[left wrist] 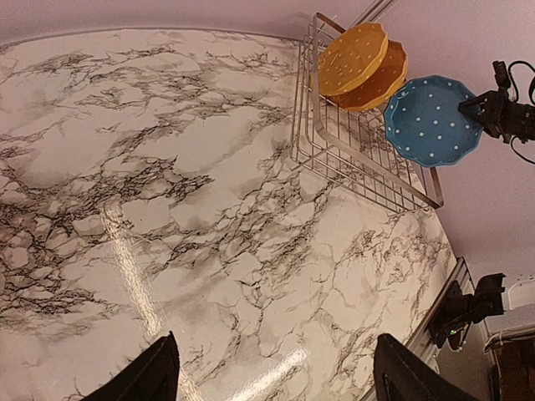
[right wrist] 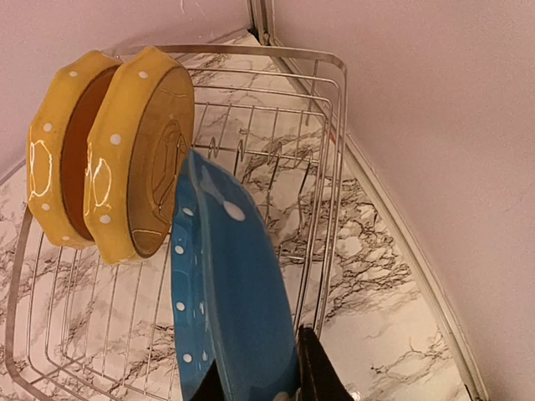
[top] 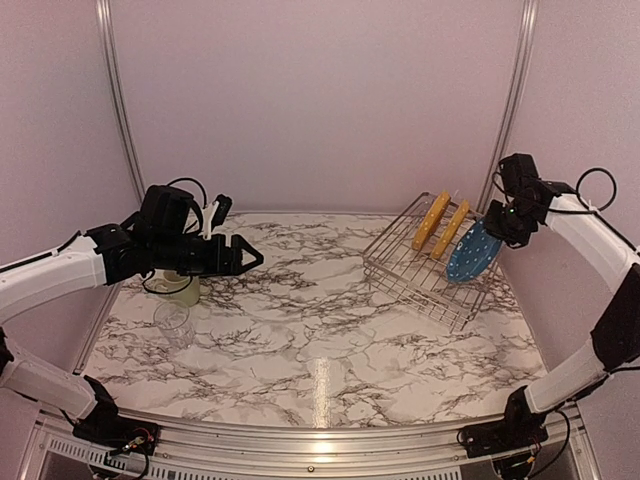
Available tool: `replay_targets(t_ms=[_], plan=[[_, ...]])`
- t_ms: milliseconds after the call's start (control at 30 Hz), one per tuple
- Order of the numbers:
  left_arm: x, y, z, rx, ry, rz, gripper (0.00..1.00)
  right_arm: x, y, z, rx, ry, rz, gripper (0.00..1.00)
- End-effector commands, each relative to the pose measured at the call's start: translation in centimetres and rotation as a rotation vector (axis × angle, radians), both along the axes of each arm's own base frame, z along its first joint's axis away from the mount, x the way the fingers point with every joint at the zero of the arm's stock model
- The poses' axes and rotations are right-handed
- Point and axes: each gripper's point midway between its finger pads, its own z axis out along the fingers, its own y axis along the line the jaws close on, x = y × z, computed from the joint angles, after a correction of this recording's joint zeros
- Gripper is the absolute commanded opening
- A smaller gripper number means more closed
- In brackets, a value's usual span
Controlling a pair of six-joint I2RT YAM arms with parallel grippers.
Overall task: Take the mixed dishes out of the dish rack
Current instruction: Place the plate at the center of the board.
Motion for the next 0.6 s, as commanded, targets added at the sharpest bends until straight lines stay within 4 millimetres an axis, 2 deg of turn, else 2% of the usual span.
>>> replay_targets(t_ms=[0,300,433,567], plan=[[0.0,-0.9,0.9,-0.029,-0.003,-0.024,0.82,0.9,0.9,6.2,0.053,-0.227,0.071,0.0],[0.1,-2.8,1.4,-0.128,0.035,-0.059,0.83,-1.1,4.4,12.8,0.127,-0.459,0.303,0.0],[0.4,-3.3,2.3,-0.175,0.035,-0.051,0.83,-1.5,8.2,15.2,0.255,-0.552,0.489,0.0],[1.0,-2.5,3.0,-0.181,0.011,0.008,0.83,-1.0,13.2,14.8,0.405,-0.549,0.646,0.0]])
